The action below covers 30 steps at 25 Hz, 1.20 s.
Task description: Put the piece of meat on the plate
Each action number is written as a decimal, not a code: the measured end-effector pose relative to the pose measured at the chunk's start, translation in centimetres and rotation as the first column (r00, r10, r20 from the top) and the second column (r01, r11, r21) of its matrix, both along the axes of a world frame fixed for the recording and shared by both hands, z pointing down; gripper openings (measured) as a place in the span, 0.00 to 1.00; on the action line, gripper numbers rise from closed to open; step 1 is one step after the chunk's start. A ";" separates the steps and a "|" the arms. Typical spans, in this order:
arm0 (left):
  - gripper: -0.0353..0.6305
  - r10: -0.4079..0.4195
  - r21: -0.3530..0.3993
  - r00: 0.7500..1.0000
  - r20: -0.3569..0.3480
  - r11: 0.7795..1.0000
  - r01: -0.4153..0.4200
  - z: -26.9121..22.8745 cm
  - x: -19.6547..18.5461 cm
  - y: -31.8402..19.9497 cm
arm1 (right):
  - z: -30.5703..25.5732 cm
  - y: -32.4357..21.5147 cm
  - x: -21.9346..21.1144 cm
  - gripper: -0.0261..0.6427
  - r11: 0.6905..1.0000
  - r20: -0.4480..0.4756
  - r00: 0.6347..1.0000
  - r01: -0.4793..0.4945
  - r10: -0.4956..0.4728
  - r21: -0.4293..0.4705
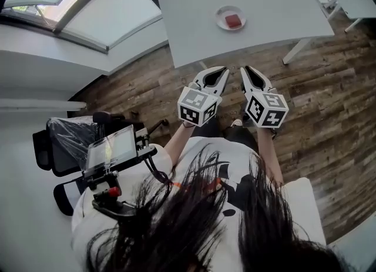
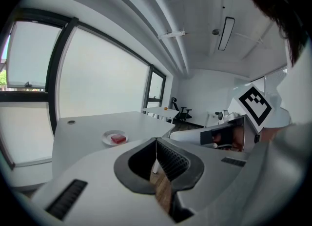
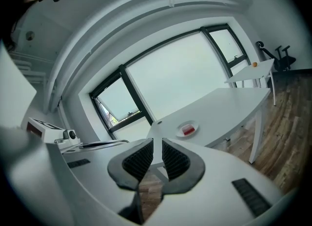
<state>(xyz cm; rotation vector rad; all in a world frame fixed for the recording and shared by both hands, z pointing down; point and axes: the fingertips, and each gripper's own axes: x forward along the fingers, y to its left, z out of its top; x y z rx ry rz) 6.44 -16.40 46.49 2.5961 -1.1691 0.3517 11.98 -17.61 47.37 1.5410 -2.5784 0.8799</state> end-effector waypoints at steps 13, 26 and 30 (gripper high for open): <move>0.06 0.022 0.001 0.999 0.034 1.000 -0.022 0.7 -2.3 2.9 | 0.9 2.8 -2.2 0.13 0.999 0.022 0.999 -0.038 0.039 -0.030; 0.06 0.118 0.006 0.993 -0.026 0.993 -0.118 1.0 -17.9 18.1 | 0.4 20.0 -17.2 0.13 0.986 0.000 0.986 -0.165 0.165 -0.033; 0.06 0.142 0.011 0.989 -0.045 0.990 -0.141 0.5 -18.6 21.5 | -0.4 23.9 -17.6 0.13 0.979 -0.013 0.980 -0.201 0.201 -0.026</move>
